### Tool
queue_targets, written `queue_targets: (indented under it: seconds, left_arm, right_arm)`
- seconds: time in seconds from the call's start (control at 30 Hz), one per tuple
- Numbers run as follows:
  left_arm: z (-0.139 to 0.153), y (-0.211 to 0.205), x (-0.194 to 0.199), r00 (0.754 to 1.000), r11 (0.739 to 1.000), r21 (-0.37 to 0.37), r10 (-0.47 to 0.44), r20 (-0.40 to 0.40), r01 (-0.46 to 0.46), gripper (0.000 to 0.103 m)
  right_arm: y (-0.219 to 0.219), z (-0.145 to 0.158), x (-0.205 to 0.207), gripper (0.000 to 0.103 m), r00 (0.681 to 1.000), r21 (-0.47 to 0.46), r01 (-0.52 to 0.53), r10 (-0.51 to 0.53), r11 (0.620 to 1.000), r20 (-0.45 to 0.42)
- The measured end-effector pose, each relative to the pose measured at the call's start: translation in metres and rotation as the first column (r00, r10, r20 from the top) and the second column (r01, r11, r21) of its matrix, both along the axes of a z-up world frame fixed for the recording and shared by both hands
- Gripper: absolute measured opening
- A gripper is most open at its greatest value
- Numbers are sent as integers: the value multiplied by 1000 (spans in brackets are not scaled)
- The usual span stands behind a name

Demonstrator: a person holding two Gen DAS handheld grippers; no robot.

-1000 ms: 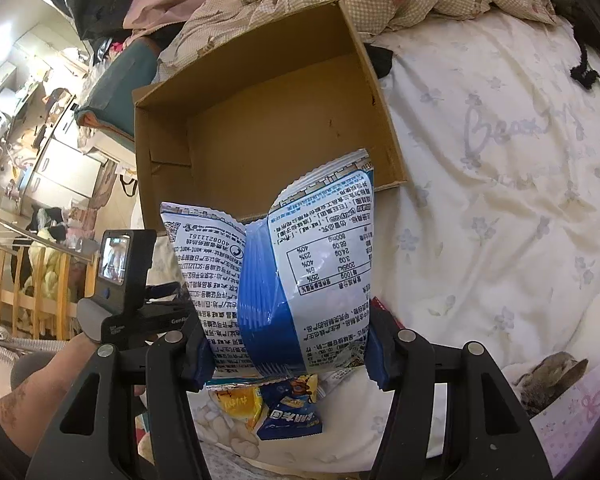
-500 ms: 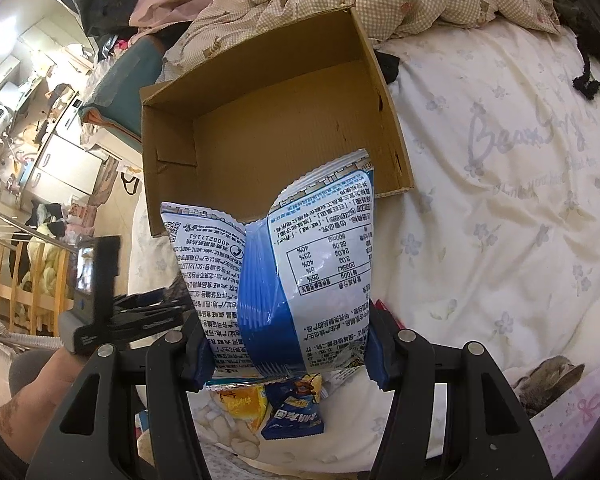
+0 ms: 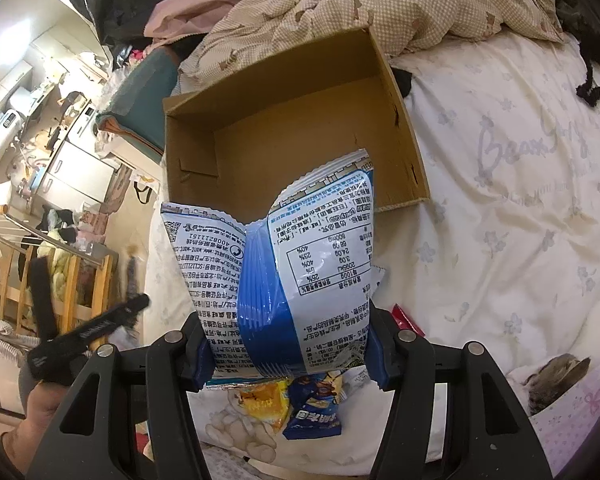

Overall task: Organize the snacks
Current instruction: 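Grasp the dark vacuum-packed sausage with the left tool while the right tool holds the chip bag, then lower both snacks into the cardboard box and open both tools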

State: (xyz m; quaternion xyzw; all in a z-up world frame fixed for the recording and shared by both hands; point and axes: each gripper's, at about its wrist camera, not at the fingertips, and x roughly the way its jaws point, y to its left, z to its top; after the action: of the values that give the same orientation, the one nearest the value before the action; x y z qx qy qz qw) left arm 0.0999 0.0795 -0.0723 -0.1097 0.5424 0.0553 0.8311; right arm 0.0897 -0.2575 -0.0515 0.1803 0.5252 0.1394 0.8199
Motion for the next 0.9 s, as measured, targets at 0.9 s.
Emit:
queue_targets:
  seconds: [0.9]
  left_arm:
    - [70, -113, 118, 938, 977, 45, -211, 277, 207, 59]
  right_arm:
    - [-16, 5, 80, 61, 987, 29, 116, -119, 993, 107]
